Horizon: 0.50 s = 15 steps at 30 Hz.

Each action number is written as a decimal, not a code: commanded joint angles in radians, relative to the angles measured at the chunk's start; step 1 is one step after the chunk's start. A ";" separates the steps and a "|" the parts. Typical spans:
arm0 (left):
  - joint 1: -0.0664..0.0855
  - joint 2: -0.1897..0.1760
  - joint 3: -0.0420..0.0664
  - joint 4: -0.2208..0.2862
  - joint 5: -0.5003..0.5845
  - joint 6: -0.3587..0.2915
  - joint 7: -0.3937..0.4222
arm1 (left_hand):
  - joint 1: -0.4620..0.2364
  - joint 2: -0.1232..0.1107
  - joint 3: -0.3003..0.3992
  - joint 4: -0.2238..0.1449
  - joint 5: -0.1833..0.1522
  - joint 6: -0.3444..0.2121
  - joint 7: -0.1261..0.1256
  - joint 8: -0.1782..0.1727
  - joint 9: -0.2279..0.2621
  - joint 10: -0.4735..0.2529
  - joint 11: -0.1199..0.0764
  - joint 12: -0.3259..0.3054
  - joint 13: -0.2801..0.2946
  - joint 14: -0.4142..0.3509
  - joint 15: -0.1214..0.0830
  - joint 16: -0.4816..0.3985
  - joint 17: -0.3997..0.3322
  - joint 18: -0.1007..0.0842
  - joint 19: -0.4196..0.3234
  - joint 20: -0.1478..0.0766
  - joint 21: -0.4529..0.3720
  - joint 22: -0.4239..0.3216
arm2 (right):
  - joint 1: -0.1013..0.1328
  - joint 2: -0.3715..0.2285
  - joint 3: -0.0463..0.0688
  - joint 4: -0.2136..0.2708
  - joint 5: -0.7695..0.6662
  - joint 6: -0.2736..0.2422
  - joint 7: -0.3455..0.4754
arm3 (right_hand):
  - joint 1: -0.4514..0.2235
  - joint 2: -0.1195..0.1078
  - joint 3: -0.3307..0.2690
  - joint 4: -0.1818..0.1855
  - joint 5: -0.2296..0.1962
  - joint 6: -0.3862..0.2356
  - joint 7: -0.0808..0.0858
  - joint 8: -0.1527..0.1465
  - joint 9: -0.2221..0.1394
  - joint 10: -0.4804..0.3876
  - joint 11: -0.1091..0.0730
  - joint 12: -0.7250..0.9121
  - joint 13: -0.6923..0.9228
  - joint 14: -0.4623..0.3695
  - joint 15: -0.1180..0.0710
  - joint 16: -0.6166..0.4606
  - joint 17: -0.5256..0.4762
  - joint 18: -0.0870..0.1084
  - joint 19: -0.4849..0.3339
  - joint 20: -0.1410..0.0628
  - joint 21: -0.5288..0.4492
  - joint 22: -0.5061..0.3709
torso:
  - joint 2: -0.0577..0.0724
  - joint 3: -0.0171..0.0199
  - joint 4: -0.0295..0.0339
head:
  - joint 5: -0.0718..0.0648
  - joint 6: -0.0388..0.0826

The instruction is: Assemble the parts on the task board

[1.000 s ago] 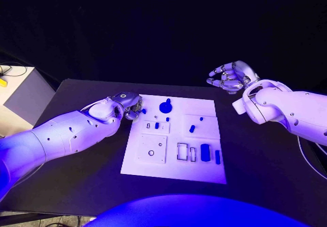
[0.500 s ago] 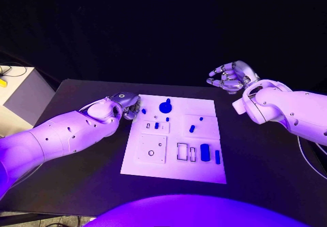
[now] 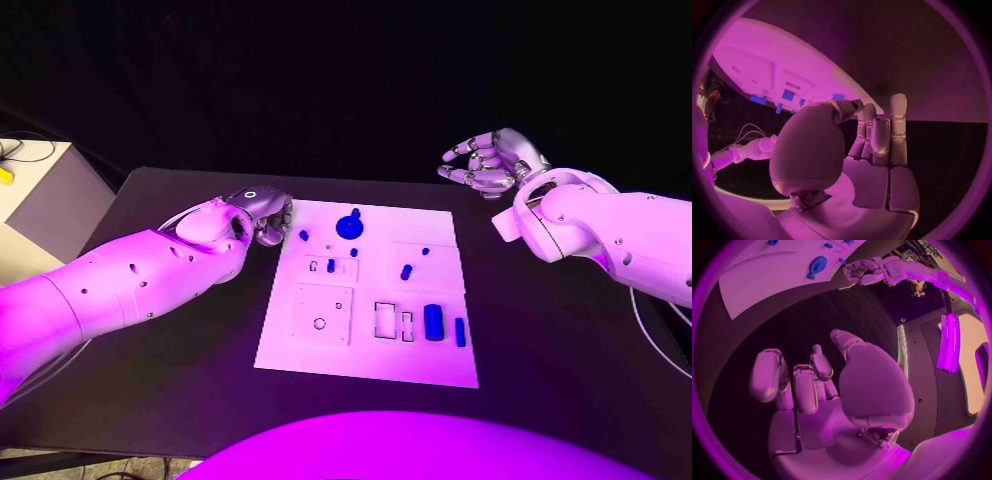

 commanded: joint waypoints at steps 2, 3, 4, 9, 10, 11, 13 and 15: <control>0.002 -0.013 0.043 0.035 0.168 0.071 -0.025 | -0.045 0.009 -0.001 0.039 0.003 -0.002 -0.001 0.012 -0.007 0.014 -0.001 0.006 0.001 0.014 0.000 0.011 0.011 0.001 0.012 0.003 0.010 0.010 | -0.001 -0.001 0.000 0.001 -0.006 0.006 0.007 | 0.004 0.008 0.000 0.004 0.006 -0.010 0.001 0.003 0.002 0.003 -0.002 0.001 0.001 0.045 0.007 0.001 0.088 0.012 0.002 0.000 0.001 0.075 | -0.001 0.0019 -0.0005 | 0.002 0.000; 0.003 -0.018 0.057 0.045 0.223 0.091 -0.037 | -0.054 0.012 -0.001 0.047 0.003 -0.003 -0.002 0.014 -0.009 0.017 -0.001 0.008 0.001 0.017 -0.001 0.012 0.015 0.000 0.017 0.003 0.014 0.015 | -0.001 0.000 0.000 0.000 -0.006 0.006 0.007 | 0.004 0.008 0.000 0.004 0.006 -0.010 0.001 0.003 0.002 0.003 -0.002 0.001 0.001 0.045 0.007 0.001 0.088 0.012 0.002 0.000 0.001 0.075 | -0.001 0.0023 -0.0003 | 0.002 0.000; 0.004 -0.024 0.071 0.056 0.279 0.114 -0.053 | -0.062 0.013 -0.003 0.053 0.003 -0.002 -0.005 0.017 -0.010 0.023 -0.003 0.011 0.002 0.022 -0.002 0.015 0.021 -0.001 0.023 0.003 0.019 0.022 | -0.001 0.000 0.000 0.000 -0.006 0.006 0.007 | 0.004 0.008 0.000 0.004 0.006 -0.010 0.001 0.003 0.002 0.003 -0.002 0.001 0.001 0.045 0.007 0.001 0.088 0.012 0.002 0.000 0.001 0.075 | -0.002 0.0030 -0.0006 | 0.002 0.000; 0.026 -0.045 0.108 0.098 0.480 0.246 -0.160 | -0.225 0.031 -0.152 0.135 0.002 0.008 -0.005 0.018 -0.028 0.055 -0.002 0.021 0.007 0.039 -0.001 0.021 0.039 -0.007 0.050 0.003 0.025 0.036 | -0.001 0.000 0.000 -0.002 -0.006 0.006 0.005 | 0.005 0.008 0.000 0.004 0.006 -0.010 0.000 0.005 0.002 0.004 -0.002 0.002 0.002 0.045 0.007 0.001 0.088 0.012 0.003 0.000 0.002 0.076 | -0.002 0.0034 0.0005 | 0.004 0.000; 0.032 -0.048 0.111 0.102 0.515 0.280 -0.187 | -0.271 0.044 -0.202 0.137 0.003 0.018 -0.010 0.013 -0.034 0.063 -0.005 0.020 0.007 0.051 -0.005 0.027 0.056 -0.010 0.070 0.000 0.036 0.052 | -0.001 0.000 -0.001 -0.002 -0.006 0.006 0.005 | 0.005 0.008 0.000 0.004 0.006 -0.010 0.000 0.005 0.002 0.004 -0.002 0.002 0.002 0.045 0.007 0.001 0.088 0.012 0.003 0.000 0.002 0.076 | -0.003 0.0038 0.0005 | 0.004 0.000; 0.038 -0.051 0.114 0.104 0.549 0.312 -0.214 | -0.313 0.054 -0.242 0.138 0.003 0.026 -0.013 0.009 -0.038 0.069 -0.008 0.018 0.007 0.061 -0.008 0.033 0.072 -0.014 0.089 -0.003 0.049 0.071 | -0.001 0.000 -0.001 -0.003 -0.006 0.006 0.004 | 0.005 0.008 0.000 0.004 0.006 -0.010 0.000 0.005 0.002 0.004 -0.002 0.002 0.002 0.045 0.007 0.001 0.088 0.012 0.003 0.000 0.002 0.076 | -0.003 0.0039 0.0007 | 0.005 0.001; 0.051 -0.053 0.119 0.101 0.617 0.384 -0.273 | -0.349 0.082 -0.298 0.138 0.003 0.055 -0.029 0.003 -0.044 0.095 -0.023 0.015 0.009 0.096 -0.022 0.054 0.130 -0.027 0.144 -0.014 0.094 0.133 | -0.001 0.001 -0.001 -0.004 -0.006 0.006 0.003 | 0.005 0.008 0.000 0.004 0.006 -0.010 0.000 0.005 0.002 0.004 -0.002 0.002 0.002 0.045 0.007 0.001 0.088 0.012 0.003 0.000 0.002 0.076 | -0.003 0.0051 -0.0003 | 0.006 0.003; 0.058 -0.051 0.120 0.094 0.660 0.433 -0.316 | -0.365 0.093 -0.331 0.138 0.003 0.075 -0.039 -0.003 -0.045 0.121 -0.033 0.016 0.023 0.116 -0.031 0.066 0.164 -0.035 0.178 -0.022 0.124 0.173 | -0.001 0.002 -0.002 -0.005 -0.006 0.006 0.002 | 0.005 0.008 0.000 0.004 0.006 -0.010 0.000 0.005 0.002 0.004 -0.002 0.002 0.002 0.045 0.007 0.001 0.088 0.012 0.003 0.000 0.002 0.076 | -0.003 0.0047 -0.0003 | 0.006 0.004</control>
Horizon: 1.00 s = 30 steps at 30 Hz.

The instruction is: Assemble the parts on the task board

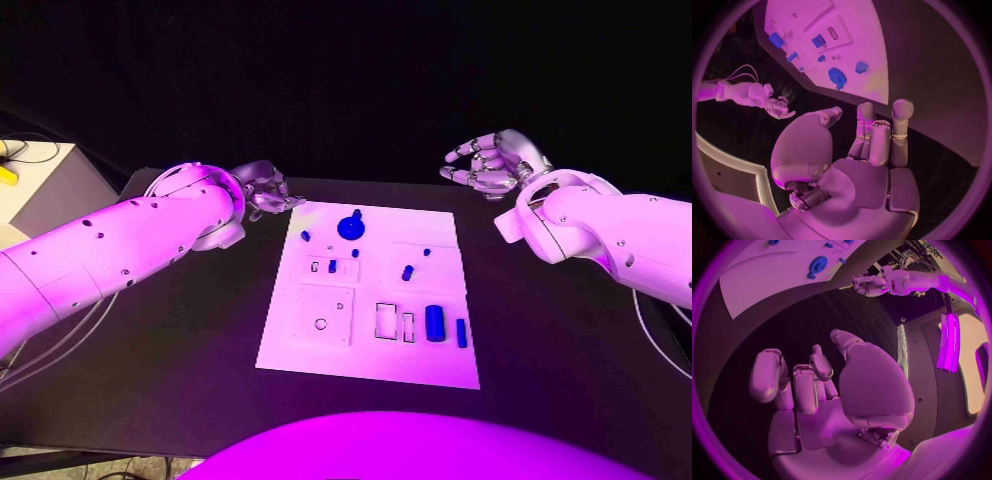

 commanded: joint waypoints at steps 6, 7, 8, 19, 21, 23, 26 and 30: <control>0.033 0.032 -0.008 -0.059 0.284 0.309 -0.250 | -0.078 0.051 -0.111 0.001 0.003 0.083 -0.038 -0.023 0.010 0.164 -0.036 0.055 0.191 0.061 -0.034 0.039 0.115 -0.036 0.112 -0.031 0.109 0.152 | 0.000 0.003 -0.002 -0.006 -0.006 0.007 0.001 | 0.005 0.008 0.000 0.004 0.007 -0.007 -0.003 0.006 0.001 0.004 -0.002 0.002 0.001 0.046 0.007 0.001 0.088 0.012 0.004 0.000 0.004 0.076 | -0.001 0.0008 0.0002 | 0.001 0.002; 0.039 0.038 -0.014 -0.069 0.295 0.325 -0.261 | -0.089 0.055 -0.121 0.001 0.003 0.087 -0.040 -0.025 0.013 0.168 -0.037 0.054 0.195 0.063 -0.036 0.040 0.120 -0.037 0.115 -0.033 0.112 0.156 | 0.000 0.003 -0.002 -0.006 -0.006 0.007 0.000 | 0.005 0.008 0.000 0.004 0.007 -0.007 -0.003 0.006 0.001 0.004 -0.002 0.002 0.001 0.046 0.007 0.001 0.088 0.012 0.004 0.000 0.004 0.076 | -0.001 0.0008 0.0002 | 0.001 0.002; 0.046 0.045 -0.021 -0.081 0.310 0.343 -0.272 | -0.097 0.058 -0.130 0.001 0.002 0.089 -0.041 -0.028 0.016 0.171 -0.038 0.053 0.198 0.064 -0.037 0.041 0.123 -0.038 0.118 -0.035 0.116 0.161 | -0.001 0.004 -0.002 -0.007 -0.006 0.007 0.000 | 0.005 0.008 0.000 0.004 0.007 -0.007 -0.003 0.006 0.001 0.004 -0.002 0.002 0.001 0.046 0.007 0.001 0.088 0.012 0.004 0.000 0.004 0.076 | -0.001 0.0002 0.0002 | 0.001 0.003; 0.105 0.127 -0.081 -0.190 0.401 0.400 -0.309 | -0.108 0.071 -0.141 0.001 0.005 0.093 -0.043 -0.031 0.023 0.184 -0.040 0.059 0.223 0.065 -0.038 0.041 0.124 -0.040 0.122 -0.037 0.121 0.169 | -0.003 0.012 -0.004 -0.014 -0.006 0.007 -0.002 | 0.006 0.008 0.000 0.005 0.008 -0.007 -0.003 0.007 0.001 0.005 -0.002 0.002 0.001 0.046 0.007 0.001 0.088 0.012 0.003 -0.001 0.003 0.076 | 0.002 -0.0011 -0.0008 | 0.004 -0.001; 0.113 0.139 -0.087 -0.206 0.410 0.392 -0.311 | -0.108 0.072 -0.141 0.001 0.005 0.093 -0.043 -0.031 0.023 0.181 -0.040 0.057 0.217 0.064 -0.038 0.039 0.119 -0.039 0.121 -0.037 0.119 0.166 | -0.003 0.013 -0.004 -0.015 -0.006 0.007 -0.003 | 0.006 0.008 0.000 0.005 0.008 -0.007 -0.003 0.007 0.001 0.005 -0.002 0.002 0.001 0.046 0.007 0.001 0.088 0.012 0.003 -0.001 0.003 0.076 | 0.002 -0.0003 -0.0012 | 0.005 -0.001; 0.119 0.149 -0.091 -0.219 0.415 0.387 -0.313 | -0.108 0.072 -0.142 0.001 0.005 0.093 -0.043 -0.031 0.023 0.182 -0.040 0.057 0.219 0.063 -0.038 0.039 0.118 -0.039 0.120 -0.037 0.118 0.165 | -0.003 0.013 -0.004 -0.015 -0.006 0.007 -0.003 | 0.006 0.008 0.000 0.005 0.008 -0.007 -0.003 0.007 0.001 0.005 -0.002 0.002 0.001 0.046 0.007 0.001 0.088 0.012 0.003 -0.001 0.003 0.076 | 0.001 0.0004 -0.0013 | 0.006 -0.001; 0.126 0.163 -0.097 -0.237 0.420 0.387 -0.320 | -0.109 0.072 -0.143 0.001 0.005 0.092 -0.043 -0.032 0.024 0.180 -0.040 0.056 0.215 0.063 -0.038 0.038 0.118 -0.039 0.119 -0.037 0.118 0.164 | -0.004 0.015 -0.004 -0.016 -0.006 0.007 -0.002 | 0.006 0.008 0.000 0.005 0.008 -0.007 -0.003 0.007 0.001 0.005 -0.002 0.002 0.001 0.046 0.007 0.001 0.088 0.012 0.003 -0.001 0.003 0.076 | 0.000 0.0007 0.0000 | 0.007 -0.001; 0.133 0.177 -0.109 -0.255 0.419 0.390 -0.332 | -0.109 0.074 -0.144 0.000 0.005 0.090 -0.042 -0.033 0.025 0.177 -0.040 0.054 0.212 0.062 -0.038 0.037 0.115 -0.038 0.118 -0.037 0.117 0.163 | -0.004 0.016 -0.004 -0.017 -0.006 0.007 -0.002 | 0.006 0.008 0.000 0.005 0.008 -0.007 -0.003 0.007 0.001 0.005 -0.002 0.002 0.001 0.046 0.007 0.001 0.088 0.012 0.003 -0.001 0.003 0.076 | 0.000 0.0013 -0.0001 | 0.008 -0.001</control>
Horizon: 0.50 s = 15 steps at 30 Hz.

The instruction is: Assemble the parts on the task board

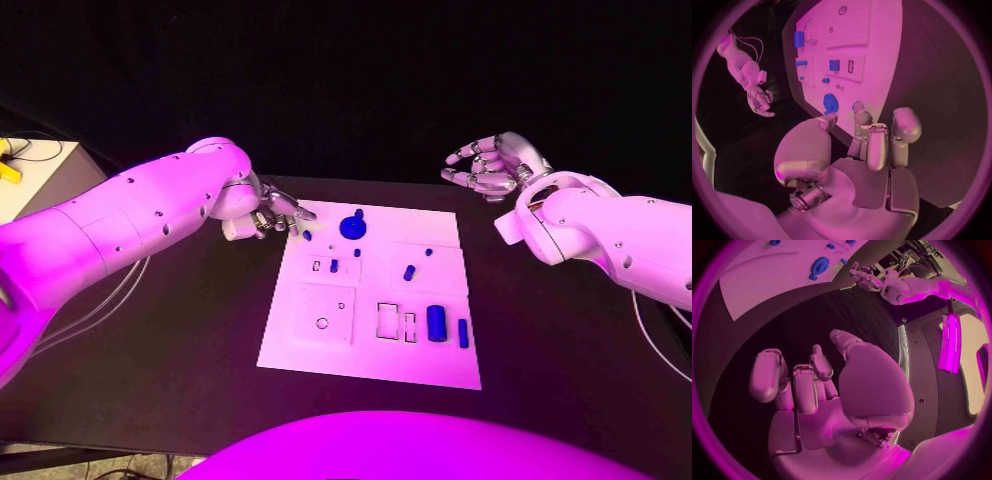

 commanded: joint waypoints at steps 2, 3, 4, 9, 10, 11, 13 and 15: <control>0.007 0.015 -0.011 -0.019 0.028 0.026 -0.033 | -0.005 0.010 -0.006 -0.001 0.006 0.000 0.000 -0.006 0.004 0.001 0.000 -0.003 0.001 0.050 -0.004 -0.002 0.089 -0.008 0.001 0.002 0.001 -0.001 | -0.001 0.002 0.000 0.000 -0.006 0.007 0.004 | 0.002 0.004 0.000 0.005 0.004 -0.008 -0.002 0.007 0.001 0.005 -0.002 0.002 0.001 0.046 0.007 0.001 0.088 0.012 0.003 -0.001 0.003 0.076 | -0.001 0.0007 0.0004 | 0.003 0.000; 0.008 0.017 -0.014 -0.022 0.027 0.029 -0.036 | -0.003 0.013 -0.005 -0.001 0.006 -0.001 0.001 -0.007 0.005 0.001 0.000 -0.003 0.002 0.050 -0.003 -0.002 0.090 -0.008 0.000 0.002 0.000 -0.002 | -0.001 0.002 0.000 0.000 -0.006 0.007 0.004 | 0.002 0.004 0.000 0.005 0.004 -0.008 -0.002 0.007 0.001 0.005 -0.002 0.002 0.001 0.046 0.007 0.001 0.088 0.012 0.003 -0.001 0.003 0.076 | -0.001 0.0004 0.0000 | 0.003 0.000; 0.009 0.020 -0.017 -0.027 0.025 0.036 -0.040 | -0.002 0.014 -0.005 -0.001 0.006 -0.001 0.001 -0.007 0.005 0.000 0.001 -0.003 0.002 0.050 -0.003 -0.002 0.090 -0.008 0.000 0.002 0.001 -0.001 | -0.001 0.003 0.000 0.000 -0.006 0.007 0.005 | 0.002 0.004 0.000 0.005 0.004 -0.008 -0.002 0.007 0.001 0.005 -0.002 0.002 0.001 0.046 0.007 0.001 0.088 0.012 0.003 -0.001 0.003 0.076 | -0.001 0.0005 -0.0002 | 0.003 0.000; 0.012 0.030 -0.024 -0.043 0.016 0.062 -0.050 | 0.005 0.020 -0.003 -0.002 0.007 -0.003 0.001 -0.010 0.009 -0.003 0.001 -0.006 0.002 0.049 -0.003 -0.003 0.088 -0.008 -0.001 0.002 0.000 -0.002 | -0.001 0.003 0.000 -0.001 -0.006 0.006 0.006 | 0.002 0.004 0.000 0.005 0.004 -0.008 -0.002 0.007 0.001 0.005 -0.002 0.002 0.001 0.046 0.007 0.001 0.088 0.012 0.003 -0.001 0.003 0.076 | -0.001 -0.0002 0.0000 | 0.003 0.000; 0.012 0.033 -0.026 -0.048 0.014 0.066 -0.051 | 0.006 0.021 -0.003 -0.002 0.007 -0.003 0.002 -0.010 0.009 -0.003 0.001 -0.006 0.002 0.049 -0.003 -0.003 0.088 -0.008 -0.002 0.002 0.000 -0.002 | -0.001 0.003 0.000 -0.001 -0.006 0.006 0.006 | 0.002 0.004 0.000 0.005 0.004 -0.008 -0.002 0.007 0.001 0.005 -0.002 0.002 0.001 0.046 0.007 0.001 0.088 0.012 0.003 -0.001 0.003 0.076 | 0.000 -0.0003 -0.0002 | 0.003 0.000; 0.012 0.035 -0.027 -0.051 0.013 0.069 -0.052 | 0.007 0.021 -0.003 -0.002 0.007 -0.003 0.002 -0.010 0.009 -0.003 0.001 -0.006 0.003 0.049 -0.003 -0.003 0.087 -0.008 -0.002 0.002 0.000 -0.002 | -0.001 0.003 0.000 -0.001 -0.006 0.006 0.006 | 0.002 0.004 0.000 0.005 0.004 -0.008 -0.002 0.007 0.001 0.005 -0.002 0.002 0.001 0.046 0.007 0.001 0.088 0.012 0.003 -0.001 0.003 0.076 | 0.000 -0.0002 -0.0001 | 0.003 0.000; 0.013 0.041 -0.030 -0.059 0.012 0.069 -0.053 | 0.008 0.022 -0.003 -0.002 0.007 -0.003 0.002 -0.011 0.010 -0.004 0.001 -0.007 0.001 0.048 -0.003 -0.004 0.085 -0.008 -0.002 0.002 -0.001 -0.003 | -0.002 0.004 0.000 0.000 -0.006 0.005 0.006 | 0.002 0.004 0.000 0.005 0.004 -0.008 -0.002 0.007 0.001 0.005 -0.002 0.002 0.001 0.046 0.007 0.001 0.088 0.012 0.003 -0.001 0.003 0.076 | 0.000 -0.0005 -0.0003 | 0.003 0.000; 0.013 0.047 -0.033 -0.065 0.011 0.064 -0.052 | 0.012 0.023 -0.002 -0.002 0.007 -0.004 0.002 -0.012 0.011 -0.005 0.002 -0.007 0.001 0.047 -0.002 -0.005 0.083 -0.007 -0.004 0.003 -0.002 -0.006 | -0.002 0.004 0.000 0.000 -0.006 0.005 0.007 | 0.002 0.004 0.000 0.005 0.006 -0.008 -0.002 0.008 0.002 0.004 -0.002 0.001 0.000 0.045 0.007 0.000 0.086 0.012 0.003 -0.001 0.000 0.075 | 0.000 -0.0013 -0.0007 | 0.003 0.000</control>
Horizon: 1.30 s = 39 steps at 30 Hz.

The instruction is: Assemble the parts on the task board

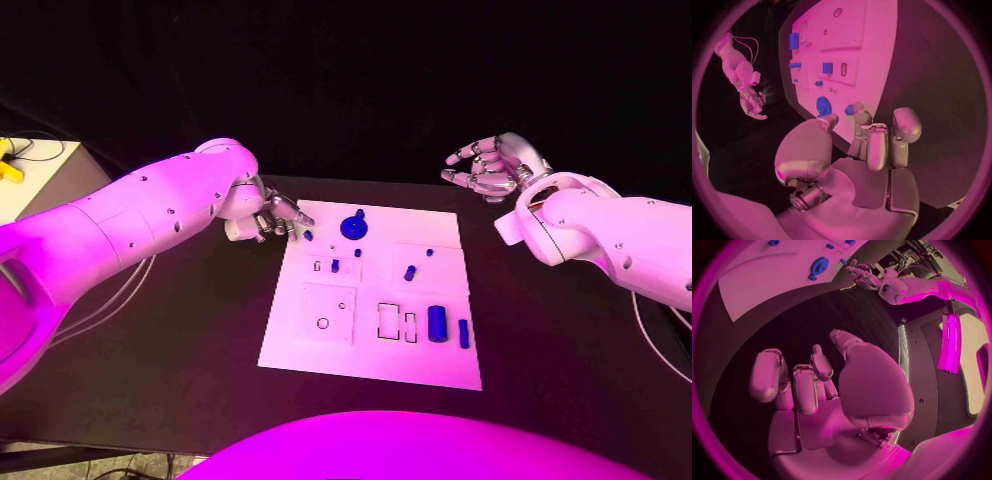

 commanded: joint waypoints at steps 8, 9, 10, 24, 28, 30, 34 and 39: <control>0.002 0.023 -0.003 -0.015 -0.010 -0.001 0.000 | 0.026 0.008 0.000 -0.004 0.007 -0.006 0.003 -0.007 0.008 -0.005 0.003 -0.003 0.007 0.046 -0.001 -0.006 0.083 -0.007 -0.006 0.004 -0.002 -0.002 | -0.001 0.002 0.000 0.002 -0.006 0.006 0.008 | 0.003 0.004 0.000 0.005 0.006 -0.008 -0.002 0.004 0.002 0.004 -0.002 0.001 0.000 0.045 0.007 0.000 0.086 0.012 0.003 -0.001 0.000 0.075 | 0.001 -0.0006 -0.0005 | 0.001 0.000; 0.002 0.025 -0.003 -0.016 -0.011 -0.002 0.000 | 0.029 0.007 0.001 -0.004 0.007 -0.006 0.003 -0.008 0.009 -0.005 0.003 -0.003 0.007 0.046 -0.001 -0.007 0.082 -0.007 -0.007 0.004 -0.002 -0.003 | -0.001 0.002 0.000 0.002 -0.006 0.006 0.008 | 0.003 0.004 0.000 0.005 0.006 -0.008 -0.002 0.004 0.002 0.004 -0.002 0.001 0.000 0.045 0.007 0.000 0.086 0.012 0.003 -0.001 0.000 0.075 | 0.001 -0.0006 -0.0009 | 0.001 0.000; 0.002 0.026 -0.003 -0.017 -0.013 -0.003 0.001 | 0.029 0.008 0.001 -0.004 0.007 -0.006 0.003 -0.008 0.010 -0.005 0.003 -0.003 0.008 0.046 -0.001 -0.007 0.082 -0.007 -0.007 0.004 -0.003 -0.003 | -0.001 0.003 0.000 0.002 -0.005 0.006 0.008 | 0.003 0.004 0.000 0.005 0.006 -0.008 -0.002 0.004 0.002 0.004 -0.002 0.001 0.000 0.045 0.007 0.000 0.086 0.012 0.003 -0.001 0.000 0.075 | 0.001 -0.0005 -0.0011 | 0.001 0.000; -0.001 0.058 -0.006 -0.051 -0.032 -0.006 0.009 | 0.051 0.015 0.009 -0.003 0.007 -0.006 0.004 -0.012 0.018 -0.006 0.004 -0.004 0.014 0.045 0.000 -0.008 0.080 -0.006 -0.010 0.005 -0.004 -0.005 | -0.001 0.005 0.000 0.003 -0.005 0.007 0.009 | 0.003 0.004 0.000 0.005 0.006 -0.008 -0.002 0.004 0.002 0.004 -0.002 0.001 0.000 0.045 0.007 0.000 0.086 0.012 0.003 -0.001 0.000 0.075 | 0.001 -0.0007 -0.0015 | -0.001 0.000; -0.001 0.061 -0.007 -0.057 -0.040 -0.025 0.017 | 0.056 0.019 0.013 -0.003 0.007 -0.006 0.004 -0.014 0.021 -0.005 0.004 -0.004 0.016 0.045 0.000 -0.008 0.081 -0.006 -0.010 0.005 -0.004 -0.004 | -0.001 0.005 0.000 0.004 -0.005 0.007 0.009 | 0.003 0.004 0.000 0.005 0.006 -0.008 -0.002 0.004 0.002 0.004 -0.002 0.001 0.000 0.045 0.007 0.000 0.086 0.012 0.003 -0.001 0.000 0.075 | 0.001 -0.0007 -0.0010 | -0.002 0.000; -0.001 0.063 -0.007 -0.059 -0.042 -0.032 0.020 | 0.059 0.021 0.015 -0.003 0.007 -0.006 0.004 -0.014 0.022 -0.004 0.004 -0.003 0.019 0.045 0.000 -0.009 0.080 -0.006 -0.010 0.005 -0.003 -0.004 | -0.001 0.005 0.000 0.004 -0.005 0.008 0.009 | 0.003 0.004 0.000 0.005 0.006 -0.008 -0.002 0.004 0.002 0.004 -0.002 0.001 0.000 0.045 0.007 0.000 0.086 0.012 0.003 -0.001 0.000 0.075 | 0.001 -0.0009 -0.0011 | -0.003 0.000; -0.001 0.063 -0.007 -0.060 -0.046 -0.036 0.020 | 0.059 0.021 0.015 -0.003 0.007 -0.006 0.004 -0.014 0.022 -0.004 0.004 -0.003 0.019 0.045 0.000 -0.009 0.080 -0.006 -0.010 0.005 -0.003 -0.004 | -0.001 0.005 0.000 0.005 -0.005 0.008 0.009 | 0.003 0.004 0.000 0.005 0.006 -0.008 -0.002 0.004 0.002 0.004 -0.002 0.001 0.000 0.045 0.007 0.000 0.086 0.012 0.003 -0.001 0.000 0.075 | 0.000 -0.0006 -0.0005 | -0.004 0.000; -0.001 0.062 -0.007 -0.062 -0.049 -0.028 0.016 | 0.065 0.024 0.019 -0.004 0.007 -0.005 0.004 -0.016 0.025 -0.002 0.004 -0.002 0.024 0.045 0.000 -0.009 0.080 -0.007 -0.009 0.005 -0.002 -0.002 | -0.001 0.004 0.000 0.006 -0.005 0.008 0.009 | 0.003 0.004 0.000 0.005 0.006 -0.008 -0.002 0.004 0.002 0.004 -0.002 0.001 0.000 0.045 0.007 0.000 0.086 0.012 0.003 -0.001 0.000 0.075 | 0.000 -0.0003 0.0002 | -0.005 0.000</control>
